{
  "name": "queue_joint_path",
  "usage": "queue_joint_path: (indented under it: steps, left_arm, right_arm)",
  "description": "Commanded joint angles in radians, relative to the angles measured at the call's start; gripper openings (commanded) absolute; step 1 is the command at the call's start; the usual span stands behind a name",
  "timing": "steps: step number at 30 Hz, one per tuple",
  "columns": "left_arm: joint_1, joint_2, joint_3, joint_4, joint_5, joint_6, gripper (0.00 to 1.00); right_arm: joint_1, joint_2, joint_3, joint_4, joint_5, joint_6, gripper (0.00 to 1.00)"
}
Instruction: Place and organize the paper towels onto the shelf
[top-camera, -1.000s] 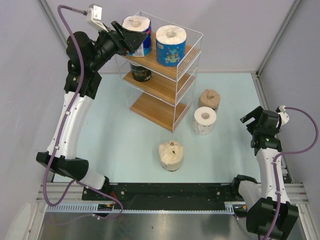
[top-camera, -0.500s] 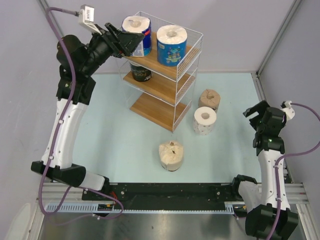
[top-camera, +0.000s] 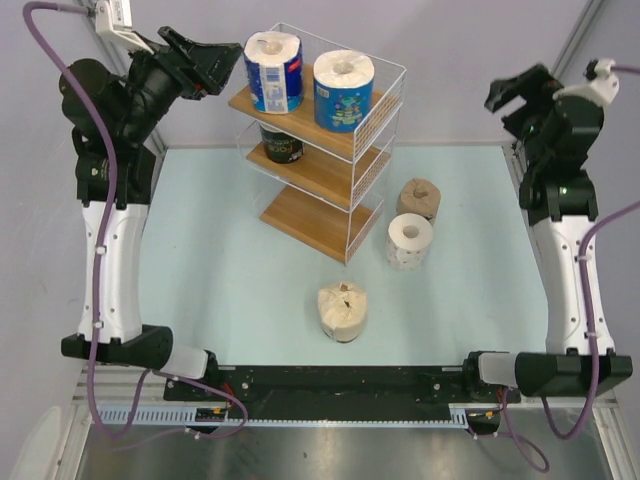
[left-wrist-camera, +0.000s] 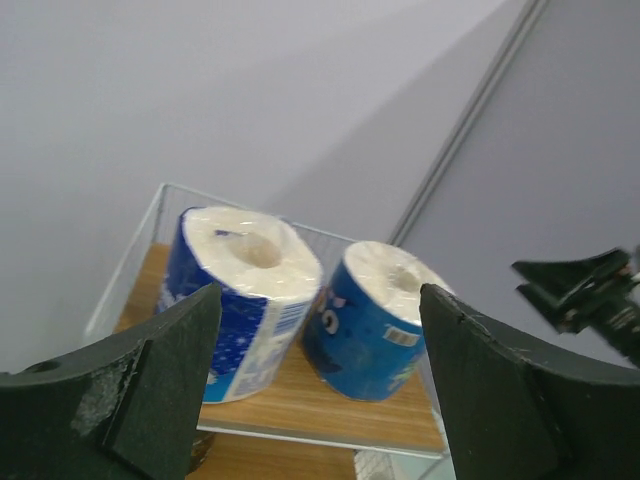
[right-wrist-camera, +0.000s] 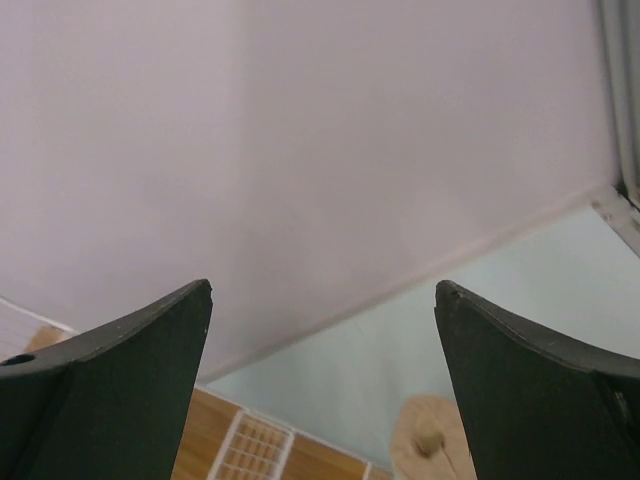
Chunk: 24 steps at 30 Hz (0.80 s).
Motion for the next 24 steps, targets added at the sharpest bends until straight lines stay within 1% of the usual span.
queue_joint_path:
  steps: [1,3,4,7,8,9,11,17,24]
  left_arm:
    - [0.059,0.062,0.077,-0.07,0.011,0.038,0.85]
    - [0.068,0.105,0.111,-0.091,0.003,0.063,0.85]
    - [0.076,0.123,0.15,-0.104,-0.003,0.072,0.85]
    - [0.087,0.186,0.227,-0.139,-0.026,0.103,0.86]
    - [0.088,0.195,0.236,-0.137,-0.034,0.113,0.85]
    - [0.091,0.212,0.243,-0.131,-0.049,0.118,0.85]
    - [0.099,0.229,0.256,-0.13,-0.06,0.13,0.86]
    - [0.11,0.257,0.257,-0.128,-0.088,0.152,0.86]
    - [0.11,0.252,0.217,-0.105,-0.081,0.155,0.86]
  right_arm:
    - [0.06,0.163,0.338,-0.06,-0.038,-0.121,0.99]
    - [0.09,0.243,0.479,-0.132,-0.058,-0.166,0.99]
    - [0.1,0.322,0.615,-0.157,-0.06,-0.179,0.99]
    - [0.155,0.445,0.823,-0.27,-0.044,-0.242,0.99]
    - [0.167,0.516,0.944,-0.327,-0.023,-0.255,0.99]
    - [0.181,0.55,1.003,-0.349,-0.012,-0.282,1.0]
    - [0.232,0.596,1.064,-0.369,0.024,-0.31,1.0]
    - [0.386,0.564,0.945,-0.284,0.179,-0.455,1.0]
    - [0.465,0.561,0.897,-0.266,0.232,-0.5,1.0]
